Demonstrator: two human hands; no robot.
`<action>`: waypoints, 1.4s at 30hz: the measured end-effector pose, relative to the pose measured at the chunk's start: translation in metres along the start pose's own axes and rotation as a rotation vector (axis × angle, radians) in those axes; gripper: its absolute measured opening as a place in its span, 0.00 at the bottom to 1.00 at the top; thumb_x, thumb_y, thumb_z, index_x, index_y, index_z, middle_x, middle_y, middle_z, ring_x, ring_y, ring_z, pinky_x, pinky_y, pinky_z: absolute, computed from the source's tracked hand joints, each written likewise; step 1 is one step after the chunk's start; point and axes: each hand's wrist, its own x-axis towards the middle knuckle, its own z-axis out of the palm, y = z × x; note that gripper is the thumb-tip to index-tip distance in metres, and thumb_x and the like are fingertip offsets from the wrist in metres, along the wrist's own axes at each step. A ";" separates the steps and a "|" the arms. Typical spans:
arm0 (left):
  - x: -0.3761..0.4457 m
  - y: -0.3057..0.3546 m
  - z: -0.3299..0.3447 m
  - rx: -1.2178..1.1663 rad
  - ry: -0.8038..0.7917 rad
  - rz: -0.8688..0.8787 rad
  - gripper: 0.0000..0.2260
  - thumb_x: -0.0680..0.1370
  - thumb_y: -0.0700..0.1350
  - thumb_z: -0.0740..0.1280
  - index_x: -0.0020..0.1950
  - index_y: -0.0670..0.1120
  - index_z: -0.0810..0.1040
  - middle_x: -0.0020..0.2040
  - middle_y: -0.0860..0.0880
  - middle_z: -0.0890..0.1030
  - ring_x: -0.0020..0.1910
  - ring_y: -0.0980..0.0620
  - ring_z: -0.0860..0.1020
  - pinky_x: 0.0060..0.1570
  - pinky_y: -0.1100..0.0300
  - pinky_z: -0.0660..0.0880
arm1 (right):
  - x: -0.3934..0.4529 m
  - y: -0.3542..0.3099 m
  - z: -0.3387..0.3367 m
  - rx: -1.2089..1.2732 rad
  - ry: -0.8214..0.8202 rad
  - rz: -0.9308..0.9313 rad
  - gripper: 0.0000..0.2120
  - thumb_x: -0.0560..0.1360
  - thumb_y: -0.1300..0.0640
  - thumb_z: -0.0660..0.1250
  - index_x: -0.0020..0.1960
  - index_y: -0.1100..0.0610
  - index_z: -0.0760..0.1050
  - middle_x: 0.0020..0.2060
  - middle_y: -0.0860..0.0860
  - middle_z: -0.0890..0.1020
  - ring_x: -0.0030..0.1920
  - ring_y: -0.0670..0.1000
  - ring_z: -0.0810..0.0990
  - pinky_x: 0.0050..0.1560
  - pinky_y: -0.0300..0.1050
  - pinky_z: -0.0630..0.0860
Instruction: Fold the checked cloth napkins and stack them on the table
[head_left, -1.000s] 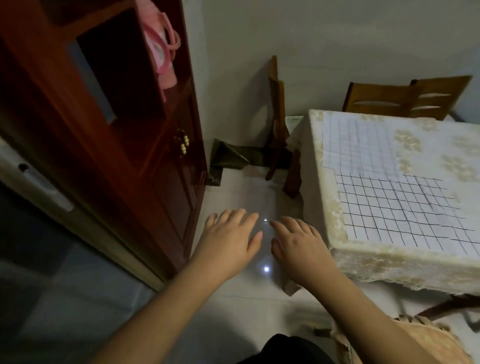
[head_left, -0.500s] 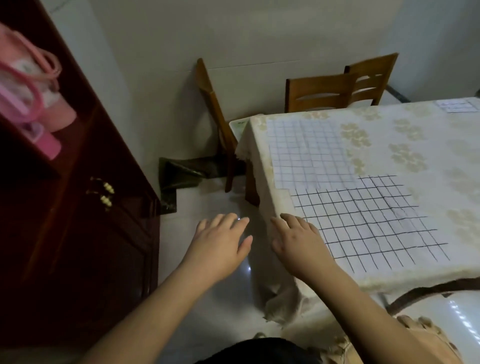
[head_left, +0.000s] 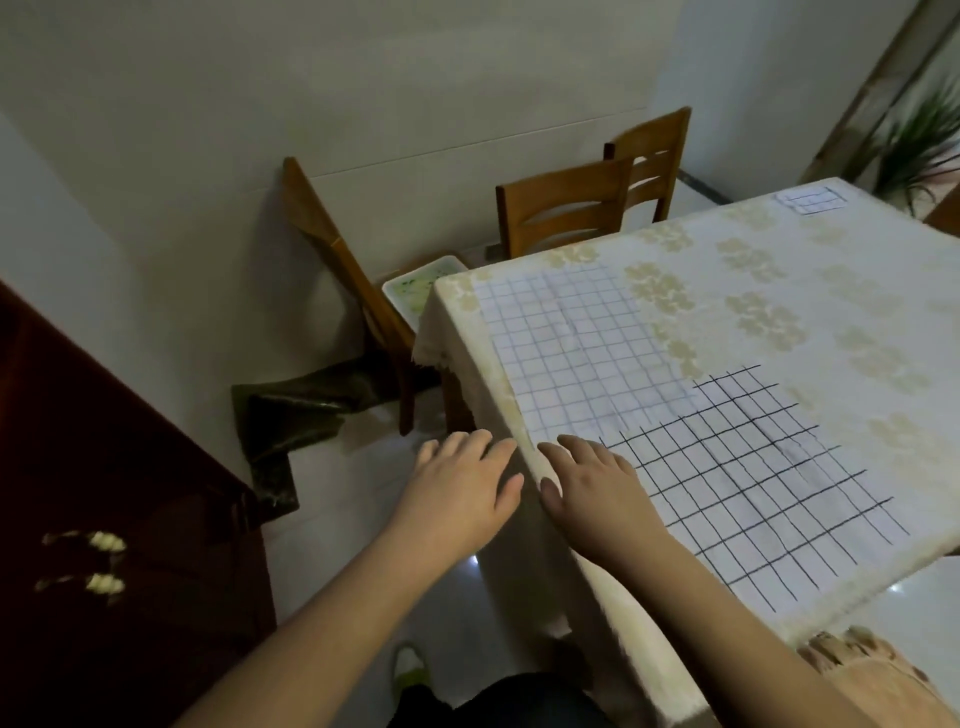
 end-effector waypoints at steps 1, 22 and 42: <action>0.009 -0.014 -0.002 0.008 -0.005 0.019 0.23 0.82 0.58 0.50 0.77 0.53 0.60 0.73 0.52 0.66 0.72 0.51 0.64 0.70 0.49 0.61 | 0.012 -0.007 -0.002 0.001 0.006 0.029 0.22 0.82 0.47 0.53 0.74 0.48 0.62 0.71 0.47 0.68 0.72 0.51 0.65 0.69 0.46 0.60; 0.224 -0.077 0.001 0.012 -0.037 0.276 0.32 0.77 0.62 0.38 0.71 0.53 0.71 0.70 0.51 0.71 0.69 0.50 0.68 0.66 0.50 0.62 | 0.171 0.038 0.007 0.092 -0.032 0.367 0.23 0.83 0.47 0.50 0.77 0.50 0.59 0.76 0.49 0.63 0.75 0.52 0.61 0.73 0.49 0.57; 0.398 -0.071 0.146 0.090 -0.402 0.051 0.30 0.82 0.61 0.45 0.80 0.50 0.40 0.80 0.45 0.43 0.78 0.42 0.44 0.72 0.36 0.50 | 0.360 0.188 0.104 0.151 -0.169 0.392 0.27 0.83 0.50 0.49 0.80 0.56 0.49 0.79 0.53 0.53 0.79 0.55 0.49 0.77 0.54 0.46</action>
